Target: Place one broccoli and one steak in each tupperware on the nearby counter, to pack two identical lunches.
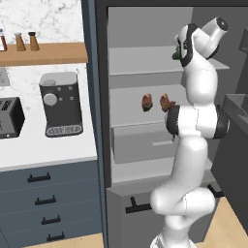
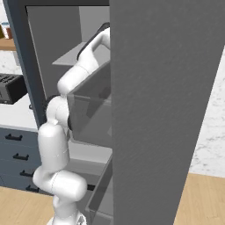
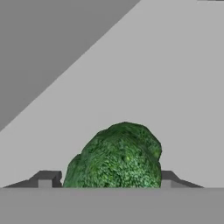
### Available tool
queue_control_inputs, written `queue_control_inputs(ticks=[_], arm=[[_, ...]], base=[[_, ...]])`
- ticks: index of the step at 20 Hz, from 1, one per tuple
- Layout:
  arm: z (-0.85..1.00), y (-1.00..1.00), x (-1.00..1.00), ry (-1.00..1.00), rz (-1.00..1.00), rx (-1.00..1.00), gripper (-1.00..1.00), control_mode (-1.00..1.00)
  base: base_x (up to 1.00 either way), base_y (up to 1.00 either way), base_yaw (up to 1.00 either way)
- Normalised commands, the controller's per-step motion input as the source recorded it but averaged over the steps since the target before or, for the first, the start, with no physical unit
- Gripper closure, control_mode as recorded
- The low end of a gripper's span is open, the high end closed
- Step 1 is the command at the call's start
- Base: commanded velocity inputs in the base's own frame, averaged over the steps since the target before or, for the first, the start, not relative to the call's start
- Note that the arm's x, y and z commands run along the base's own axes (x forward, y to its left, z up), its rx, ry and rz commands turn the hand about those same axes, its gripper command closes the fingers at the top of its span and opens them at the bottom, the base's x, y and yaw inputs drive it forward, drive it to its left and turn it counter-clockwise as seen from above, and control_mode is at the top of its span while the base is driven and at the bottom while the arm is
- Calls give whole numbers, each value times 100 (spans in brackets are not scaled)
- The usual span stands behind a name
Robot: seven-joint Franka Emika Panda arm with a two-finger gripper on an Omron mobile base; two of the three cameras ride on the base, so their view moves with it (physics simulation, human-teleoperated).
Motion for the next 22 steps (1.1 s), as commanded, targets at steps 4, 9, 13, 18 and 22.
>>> queue_control_inputs(ticks=[4, 9, 13, 18, 22], arm=[[-2, 48, -90, -12, 0, -7, 100, -100], [-41, 96, -100, -10, 0, 0, 100, -100], [-8, 78, -100, 0, 0, -7, 100, -100], [0, 35, -100, 1, 0, -16, 100, -100], [17, 12, -100, 14, 0, -15, 100, -100]], base=[[0, 0, 0], [0, 0, 0], [0, 0, 0], [0, 0, 0], [0, 0, 0]])
